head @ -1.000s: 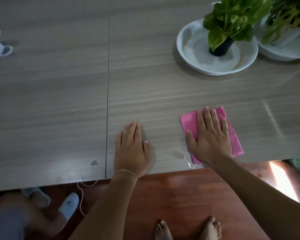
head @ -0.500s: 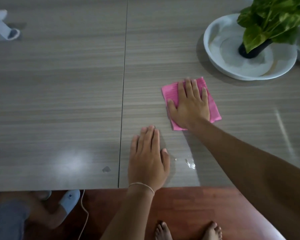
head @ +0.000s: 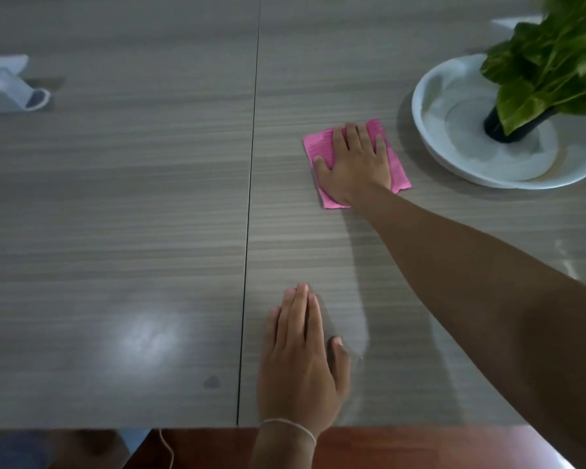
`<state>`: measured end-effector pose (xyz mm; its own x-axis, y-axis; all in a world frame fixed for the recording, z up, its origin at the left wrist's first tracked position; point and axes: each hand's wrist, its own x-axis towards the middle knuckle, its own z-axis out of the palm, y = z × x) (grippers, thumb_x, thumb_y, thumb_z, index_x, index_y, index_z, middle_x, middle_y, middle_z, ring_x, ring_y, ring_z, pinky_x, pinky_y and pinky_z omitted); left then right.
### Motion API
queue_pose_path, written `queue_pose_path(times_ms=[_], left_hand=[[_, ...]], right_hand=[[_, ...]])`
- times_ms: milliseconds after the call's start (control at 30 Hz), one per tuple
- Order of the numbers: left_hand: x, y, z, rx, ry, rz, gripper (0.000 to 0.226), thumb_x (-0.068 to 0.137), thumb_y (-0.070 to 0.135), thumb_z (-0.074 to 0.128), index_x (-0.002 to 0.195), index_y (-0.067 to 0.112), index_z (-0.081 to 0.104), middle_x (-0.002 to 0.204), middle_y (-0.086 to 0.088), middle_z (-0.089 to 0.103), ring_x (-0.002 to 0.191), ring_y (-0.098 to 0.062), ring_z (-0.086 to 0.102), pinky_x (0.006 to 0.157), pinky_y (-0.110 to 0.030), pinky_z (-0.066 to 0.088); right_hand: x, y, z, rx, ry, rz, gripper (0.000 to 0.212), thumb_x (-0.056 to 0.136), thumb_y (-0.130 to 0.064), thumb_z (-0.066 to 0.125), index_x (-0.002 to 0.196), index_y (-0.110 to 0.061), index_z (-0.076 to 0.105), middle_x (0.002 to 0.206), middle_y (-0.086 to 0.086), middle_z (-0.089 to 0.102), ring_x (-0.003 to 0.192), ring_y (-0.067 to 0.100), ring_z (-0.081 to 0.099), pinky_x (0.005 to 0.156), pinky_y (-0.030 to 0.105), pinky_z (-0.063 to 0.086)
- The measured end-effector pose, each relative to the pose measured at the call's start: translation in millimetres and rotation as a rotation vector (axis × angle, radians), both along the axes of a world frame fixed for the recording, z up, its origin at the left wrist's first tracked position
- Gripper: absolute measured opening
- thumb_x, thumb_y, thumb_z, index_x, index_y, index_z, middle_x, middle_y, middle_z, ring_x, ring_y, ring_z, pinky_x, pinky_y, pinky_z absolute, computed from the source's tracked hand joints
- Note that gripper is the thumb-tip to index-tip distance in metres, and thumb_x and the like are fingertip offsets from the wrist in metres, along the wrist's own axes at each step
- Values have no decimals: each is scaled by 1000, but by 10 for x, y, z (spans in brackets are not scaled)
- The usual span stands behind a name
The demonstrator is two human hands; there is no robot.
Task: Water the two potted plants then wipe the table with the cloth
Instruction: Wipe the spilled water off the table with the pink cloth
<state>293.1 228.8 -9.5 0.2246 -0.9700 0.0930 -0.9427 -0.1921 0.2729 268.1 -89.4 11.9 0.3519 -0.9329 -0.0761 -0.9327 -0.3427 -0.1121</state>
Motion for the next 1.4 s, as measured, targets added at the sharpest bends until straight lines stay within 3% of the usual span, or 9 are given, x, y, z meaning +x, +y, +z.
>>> queue_pose_path(times_ms=[167,633,1067,1400], left_hand=[[6,-8,36,32,7,-8,66,97,36,43,151,-1,41,164,-14,32,154,-27,26,124,-49,26],[23,-25,59,30,33,-14,64,97,37,38,150,1,42,161,-14,38,151,-30,32,123,-51,26],[39,-19,69,80,18,-9,69,99,43,32,156,4,33,165,-10,30,156,-24,20,127,-47,19],[15,-39,31,15,-32,-18,68,97,39,37,148,-6,42,158,-21,39,149,-38,33,121,-57,28]], right_hand=[[-161,279,-15,3,15,31,78,98,-59,18,162,-15,17,171,11,13,158,27,6,127,48,2],[-1482,2230,-10,39,-2,54,79,97,-62,28,162,-18,20,170,8,15,159,25,8,127,49,6],[-3358,1285,2,-17,10,-354,83,95,-67,18,161,-17,20,170,10,16,157,27,13,127,50,11],[-3484,1011,-23,-26,16,-483,83,97,-64,13,162,-14,12,171,11,10,158,27,6,127,50,7]])
